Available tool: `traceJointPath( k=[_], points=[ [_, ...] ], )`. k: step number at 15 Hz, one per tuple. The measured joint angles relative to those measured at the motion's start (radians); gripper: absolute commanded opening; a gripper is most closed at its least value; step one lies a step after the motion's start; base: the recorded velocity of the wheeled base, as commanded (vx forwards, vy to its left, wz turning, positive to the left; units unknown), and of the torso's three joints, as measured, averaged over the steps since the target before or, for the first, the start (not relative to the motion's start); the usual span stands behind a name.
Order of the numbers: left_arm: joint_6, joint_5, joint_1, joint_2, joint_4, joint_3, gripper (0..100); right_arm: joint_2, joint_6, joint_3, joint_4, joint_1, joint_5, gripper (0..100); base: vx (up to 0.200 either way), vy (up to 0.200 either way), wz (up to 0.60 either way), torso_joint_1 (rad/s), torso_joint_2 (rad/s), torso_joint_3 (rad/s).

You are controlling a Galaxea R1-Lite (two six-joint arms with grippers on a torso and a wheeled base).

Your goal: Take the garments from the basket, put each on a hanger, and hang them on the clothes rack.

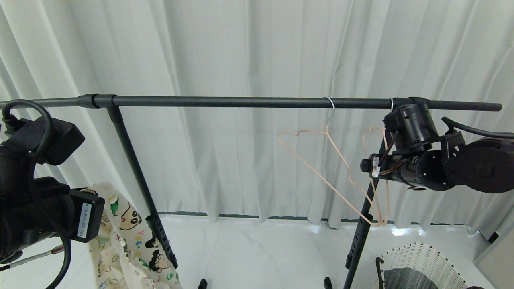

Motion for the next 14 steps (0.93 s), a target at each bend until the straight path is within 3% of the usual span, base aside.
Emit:
traceJointPath(
  k=[5,6,14],
  points=[
    [0.001,0.000,0.019,0.010,-0.034,0.002,0,0.029,-0.002,-0.001,0.000,-0.021,0.010,100,0.000,0.000,0.00,0.000,0.00,0.000],
    [0.001,0.000,0.021,0.010,-0.035,0.002,0,0.030,-0.002,-0.001,0.000,-0.021,0.010,0,0.000,0.000,0.00,0.000,0.00,0.000],
    [0.000,0.000,0.023,0.007,-0.035,0.003,0,0.024,-0.009,-0.002,0.000,-0.021,0.010,0,0.000,0.000,0.00,0.000,0.00,0.000]
  ],
)
